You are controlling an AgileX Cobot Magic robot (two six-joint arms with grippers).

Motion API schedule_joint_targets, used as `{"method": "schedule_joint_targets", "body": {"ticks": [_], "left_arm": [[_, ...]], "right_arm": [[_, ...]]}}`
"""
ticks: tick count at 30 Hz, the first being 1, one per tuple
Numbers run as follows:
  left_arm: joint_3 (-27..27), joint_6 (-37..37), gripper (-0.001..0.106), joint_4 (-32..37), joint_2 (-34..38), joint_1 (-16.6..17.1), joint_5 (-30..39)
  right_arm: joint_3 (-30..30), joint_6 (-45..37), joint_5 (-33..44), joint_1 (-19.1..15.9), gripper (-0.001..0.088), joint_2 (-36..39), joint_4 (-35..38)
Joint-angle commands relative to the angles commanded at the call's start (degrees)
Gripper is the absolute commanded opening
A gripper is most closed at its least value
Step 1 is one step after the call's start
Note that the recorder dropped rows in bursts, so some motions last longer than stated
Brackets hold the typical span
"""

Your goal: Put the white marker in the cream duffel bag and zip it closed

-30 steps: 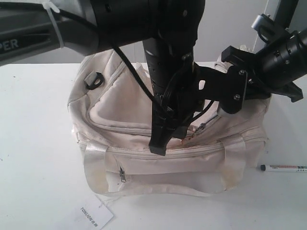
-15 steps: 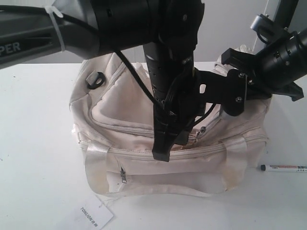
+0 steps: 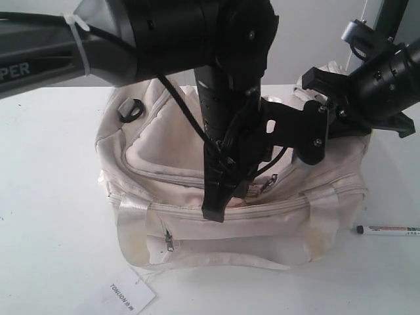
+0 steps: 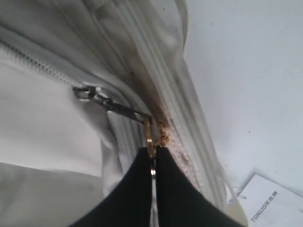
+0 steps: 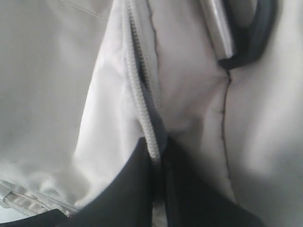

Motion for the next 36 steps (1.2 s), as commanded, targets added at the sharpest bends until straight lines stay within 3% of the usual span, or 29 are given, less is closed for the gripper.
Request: {"method": "schedule_joint_targets", "body": {"ticks": [14, 20, 22, 26, 28, 32, 36], "left_arm": [[0.4, -5.1, 0.0, 4.0, -2.0, 0.0, 0.0], [0.4, -8.0, 0.001, -0.9, -3.7, 0.0, 0.0], [0.4, -8.1, 0.01, 0.2, -3.7, 0.0, 0.0], [0.4, -14.7, 0.037, 7.9, -3.7, 0.0, 0.0], [0.4, -17.0, 0.048, 8.0, -3.7, 0.0, 0.0], [0.4, -19.9, 0.055, 7.3, -4.1, 0.0, 0.0], [0.4, -23.1, 0.056, 5.0, -5.3, 0.1, 0.0]], "right_arm": [[0.0, 0.2, 0.0, 0.0, 0.0002, 0.0, -0.1], [0.0, 0.2, 0.3, 0.0, 0.0002, 0.0, 0.0], [0.0, 0.2, 0.6, 0.0, 0.0002, 0.0, 0.0], [0.0, 0.2, 1.3, 0.0, 0.0002, 0.0, 0.0], [0.0, 0.2, 1.3, 0.0, 0.0002, 0.0, 0.0], [0.0, 0.2, 1.4, 0.0, 0.0002, 0.0, 0.0], [0.0, 0.2, 1.4, 0.0, 0.0002, 0.0, 0.0]]}}
